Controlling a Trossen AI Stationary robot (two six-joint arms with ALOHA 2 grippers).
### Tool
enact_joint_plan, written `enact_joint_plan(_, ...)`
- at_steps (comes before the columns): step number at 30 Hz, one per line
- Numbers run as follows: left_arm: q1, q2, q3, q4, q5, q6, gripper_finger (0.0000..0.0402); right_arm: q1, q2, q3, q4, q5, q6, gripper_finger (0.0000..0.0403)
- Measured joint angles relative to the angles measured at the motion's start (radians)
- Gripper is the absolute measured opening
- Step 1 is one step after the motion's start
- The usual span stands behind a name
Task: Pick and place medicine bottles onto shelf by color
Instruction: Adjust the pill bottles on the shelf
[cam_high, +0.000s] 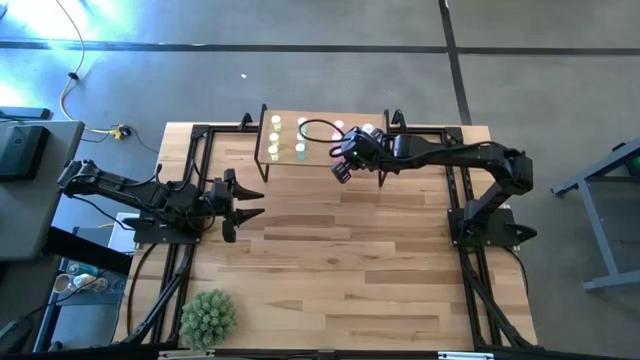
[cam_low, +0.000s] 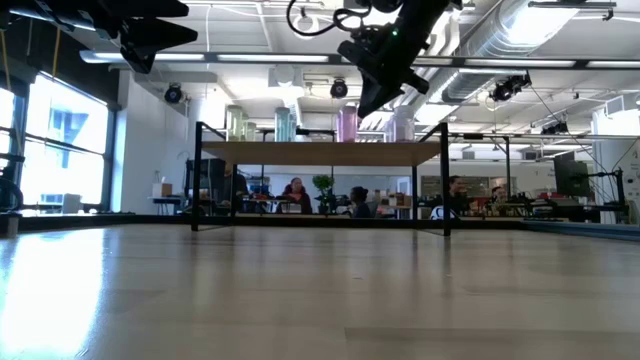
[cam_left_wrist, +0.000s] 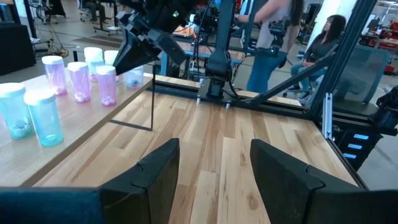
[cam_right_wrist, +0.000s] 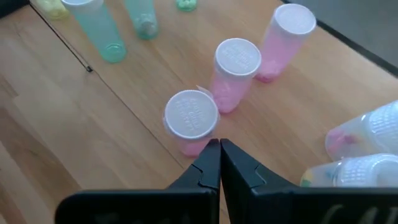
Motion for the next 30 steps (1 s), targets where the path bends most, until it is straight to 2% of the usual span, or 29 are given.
enact_joint_plan(15,0.000,0.000,0.000,0.000,0.000,0.000,0.0186,-0.012,0.000,0.000,0.011,-0.041,0.004,0.0000)
enact_joint_plan(19,0.000,0.000,0.000,0.000,0.000,0.000,0.0186,-0.029,0.000,0.000,0.011,-0.087,0.004,0.0000)
enact_joint_plan(30,0.000,0.000,0.000,0.000,0.000,0.000,0.0186,-0.036,0.000,0.000,0.023,-0.094,-0.004,0.0000)
